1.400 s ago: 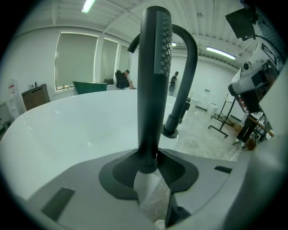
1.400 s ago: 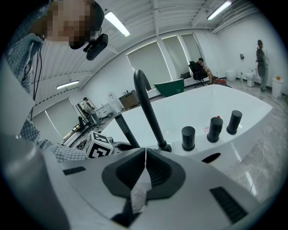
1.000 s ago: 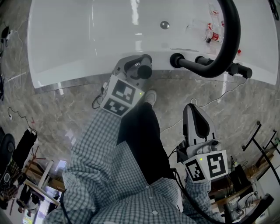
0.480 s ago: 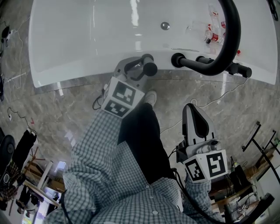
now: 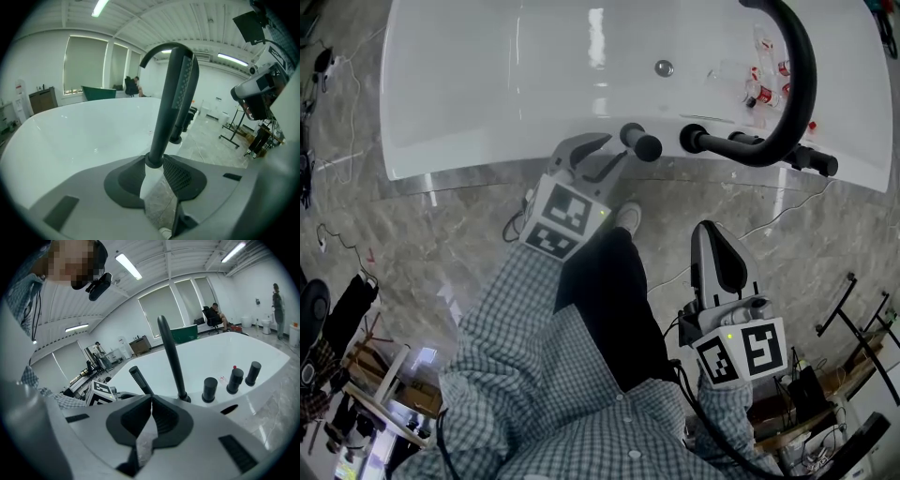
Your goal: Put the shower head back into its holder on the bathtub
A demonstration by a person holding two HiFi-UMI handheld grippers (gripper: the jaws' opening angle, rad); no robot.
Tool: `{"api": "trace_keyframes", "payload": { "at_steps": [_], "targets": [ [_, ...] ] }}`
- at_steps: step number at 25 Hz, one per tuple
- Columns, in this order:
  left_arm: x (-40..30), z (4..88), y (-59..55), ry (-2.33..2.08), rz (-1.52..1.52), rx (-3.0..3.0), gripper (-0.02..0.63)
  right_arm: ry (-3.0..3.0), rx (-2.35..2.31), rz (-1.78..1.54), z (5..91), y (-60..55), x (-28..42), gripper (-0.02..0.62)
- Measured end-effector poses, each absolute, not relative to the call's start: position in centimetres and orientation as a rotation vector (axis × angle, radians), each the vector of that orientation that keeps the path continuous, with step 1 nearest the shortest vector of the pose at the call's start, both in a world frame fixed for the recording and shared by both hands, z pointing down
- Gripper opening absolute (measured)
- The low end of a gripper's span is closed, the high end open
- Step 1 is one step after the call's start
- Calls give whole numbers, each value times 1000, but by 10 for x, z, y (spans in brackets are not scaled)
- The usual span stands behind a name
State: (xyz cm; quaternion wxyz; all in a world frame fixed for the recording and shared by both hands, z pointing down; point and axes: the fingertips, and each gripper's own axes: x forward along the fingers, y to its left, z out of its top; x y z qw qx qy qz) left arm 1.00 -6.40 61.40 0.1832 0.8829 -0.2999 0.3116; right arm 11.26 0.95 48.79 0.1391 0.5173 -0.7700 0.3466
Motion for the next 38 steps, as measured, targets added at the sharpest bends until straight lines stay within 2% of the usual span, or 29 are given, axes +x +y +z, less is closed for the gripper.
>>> {"api": "trace_keyframes", "payload": {
  "at_steps": [5,8,13,25,38],
  "targets": [
    [-9,586,-63,-925,795,2455,121,-2245,1494,980,473,8,103,20],
    [-21,564,-68,-984,723,2438,53,-2256,1513,978,463,5,101,20],
    [-28,522,-65,-995,710,2465,25,-2267,1553,991,438,4,100,20],
    [-19,418,-57,-947,711,2560,18,-2342,1627,912,345,-11,93,20],
    [-22,318,-55,-1020,580,2598,18,-2446,1607,771,278,-29,83,20]
  ]
}}
